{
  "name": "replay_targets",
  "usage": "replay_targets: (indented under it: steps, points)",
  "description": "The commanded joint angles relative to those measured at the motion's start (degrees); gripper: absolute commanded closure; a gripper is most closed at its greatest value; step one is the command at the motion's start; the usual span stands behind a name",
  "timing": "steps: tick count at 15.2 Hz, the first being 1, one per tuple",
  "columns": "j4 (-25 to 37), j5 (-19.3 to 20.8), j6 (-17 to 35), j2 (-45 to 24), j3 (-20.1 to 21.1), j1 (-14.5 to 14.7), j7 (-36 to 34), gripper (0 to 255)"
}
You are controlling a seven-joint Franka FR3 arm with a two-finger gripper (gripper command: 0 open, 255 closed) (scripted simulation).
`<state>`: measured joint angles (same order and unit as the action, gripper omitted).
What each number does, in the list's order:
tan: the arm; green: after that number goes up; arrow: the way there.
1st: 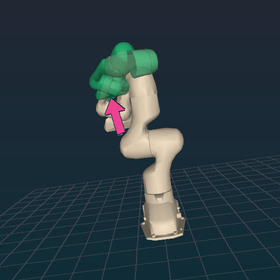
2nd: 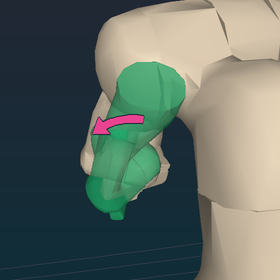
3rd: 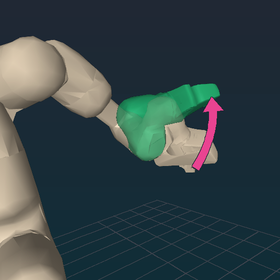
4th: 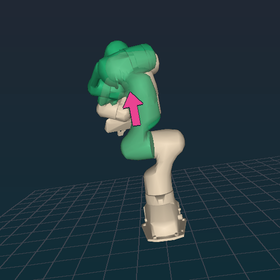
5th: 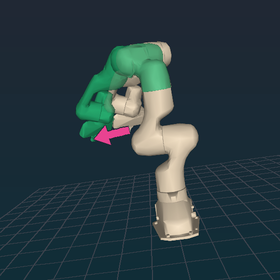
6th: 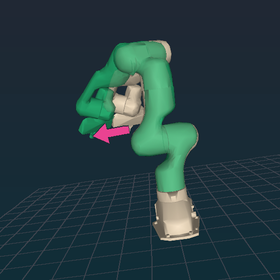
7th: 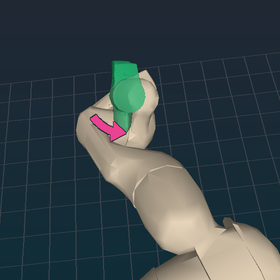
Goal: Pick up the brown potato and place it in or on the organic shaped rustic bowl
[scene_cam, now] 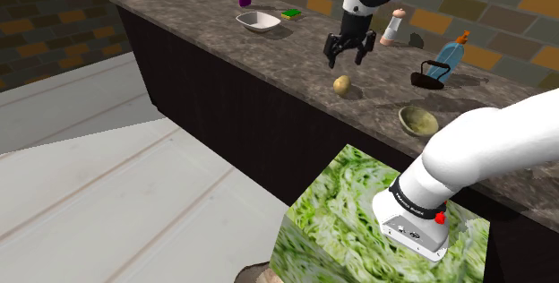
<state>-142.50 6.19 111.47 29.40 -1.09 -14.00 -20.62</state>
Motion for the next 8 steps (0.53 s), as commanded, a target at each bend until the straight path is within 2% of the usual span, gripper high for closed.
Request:
replay_targets:
  steps: [1,8]
  points:
    - [-0.72,-0.06,4.06,-2.75,-0.58,-1.82,-3.85,0]
    - [-3.09,-0.26,17.49,-12.13,-3.41,-7.91,-15.64,0]
